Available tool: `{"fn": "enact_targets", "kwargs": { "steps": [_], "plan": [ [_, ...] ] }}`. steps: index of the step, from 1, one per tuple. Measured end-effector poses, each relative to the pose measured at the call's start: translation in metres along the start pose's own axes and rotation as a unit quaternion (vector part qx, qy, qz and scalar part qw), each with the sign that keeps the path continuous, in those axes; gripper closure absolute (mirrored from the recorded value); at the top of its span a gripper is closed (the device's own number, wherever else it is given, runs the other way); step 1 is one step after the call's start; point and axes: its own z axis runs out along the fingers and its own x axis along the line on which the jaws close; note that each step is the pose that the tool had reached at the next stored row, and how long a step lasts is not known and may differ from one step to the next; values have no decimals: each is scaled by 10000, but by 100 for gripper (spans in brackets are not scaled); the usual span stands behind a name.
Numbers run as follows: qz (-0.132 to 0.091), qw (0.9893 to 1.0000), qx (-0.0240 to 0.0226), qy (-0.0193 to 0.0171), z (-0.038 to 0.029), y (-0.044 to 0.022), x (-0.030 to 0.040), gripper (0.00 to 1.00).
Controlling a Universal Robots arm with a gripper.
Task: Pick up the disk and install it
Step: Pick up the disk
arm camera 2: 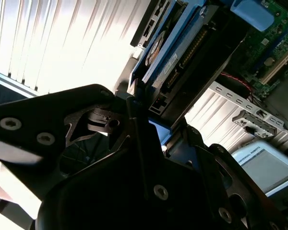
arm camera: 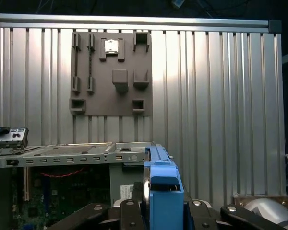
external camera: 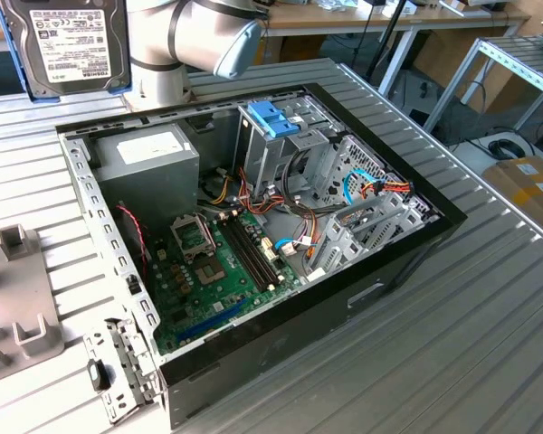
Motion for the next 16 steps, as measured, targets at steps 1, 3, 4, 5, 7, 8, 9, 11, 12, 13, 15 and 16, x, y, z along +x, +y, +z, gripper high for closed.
{"fn": "enact_targets", "kwargs": {
  "steps": [1,3,4,5,7,8,9,11,12,13,15,16],
  "plan": [
    [0,10000,0,0,-4,-1,50,63],
    [0,10000,0,0,-5,-1,62,63],
    [0,10000,0,0,-5,-1,69,63],
    [0,10000,0,0,-6,-1,74,63],
    [0,10000,0,0,-6,-1,82,63],
    [0,10000,0,0,-6,-1,86,63],
    [0,10000,0,0,-6,-2,90,63],
    [0,10000,0,0,-7,-2,98,63],
    [0,10000,0,0,-8,-2,109,63],
    [0,10000,0,0,-9,-2,116,63],
    [0,10000,0,0,-10,-2,130,63],
    [0,10000,0,0,-11,-3,137,63]
  ]
}}
